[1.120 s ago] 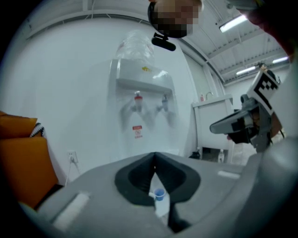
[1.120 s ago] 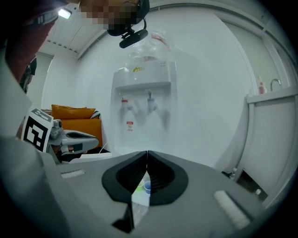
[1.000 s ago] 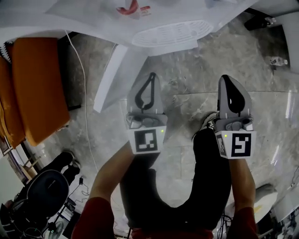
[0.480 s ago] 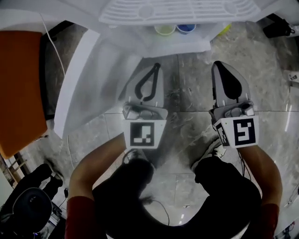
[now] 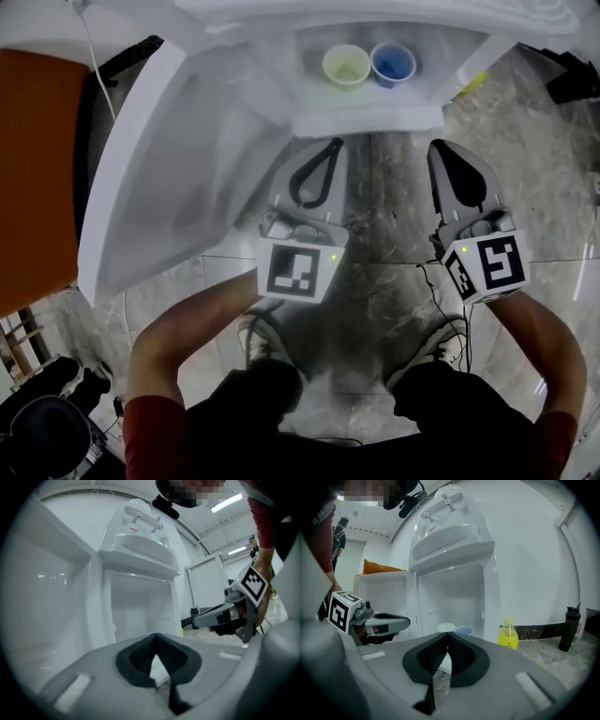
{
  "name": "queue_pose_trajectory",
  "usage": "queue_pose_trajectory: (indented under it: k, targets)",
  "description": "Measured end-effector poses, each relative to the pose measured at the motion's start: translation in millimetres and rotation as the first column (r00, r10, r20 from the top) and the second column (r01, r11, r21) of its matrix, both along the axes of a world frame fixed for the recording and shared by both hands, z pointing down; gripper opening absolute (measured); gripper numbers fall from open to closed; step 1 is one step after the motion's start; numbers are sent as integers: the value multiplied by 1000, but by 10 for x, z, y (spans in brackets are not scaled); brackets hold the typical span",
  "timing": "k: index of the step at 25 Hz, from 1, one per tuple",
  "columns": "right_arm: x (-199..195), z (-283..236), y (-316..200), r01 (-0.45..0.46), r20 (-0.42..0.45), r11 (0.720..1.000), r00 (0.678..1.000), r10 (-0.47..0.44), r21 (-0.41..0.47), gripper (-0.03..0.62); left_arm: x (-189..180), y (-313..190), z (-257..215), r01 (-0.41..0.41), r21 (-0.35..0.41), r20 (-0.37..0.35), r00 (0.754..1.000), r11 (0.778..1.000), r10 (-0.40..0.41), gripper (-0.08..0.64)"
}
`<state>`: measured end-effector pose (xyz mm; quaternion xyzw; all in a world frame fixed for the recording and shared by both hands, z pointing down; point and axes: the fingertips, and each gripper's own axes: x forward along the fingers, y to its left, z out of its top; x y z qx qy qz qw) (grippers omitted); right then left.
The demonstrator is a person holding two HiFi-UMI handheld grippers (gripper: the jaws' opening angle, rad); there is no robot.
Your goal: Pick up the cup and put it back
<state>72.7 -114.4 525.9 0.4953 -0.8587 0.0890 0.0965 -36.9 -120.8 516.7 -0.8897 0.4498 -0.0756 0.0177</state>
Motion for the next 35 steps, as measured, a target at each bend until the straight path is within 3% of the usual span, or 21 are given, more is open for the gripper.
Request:
queue_pose_trajectory:
  k: [19, 35]
  targets:
    - [-96, 211, 90, 17, -11, 998, 1000, -18, -68, 0, -90, 13, 39, 58, -12, -52, 997, 998, -59, -1]
    - [-90, 304, 133, 43, -27, 996, 999, -45, -76, 2, -99, -96, 199, 85, -51, -33, 996, 995, -86, 0]
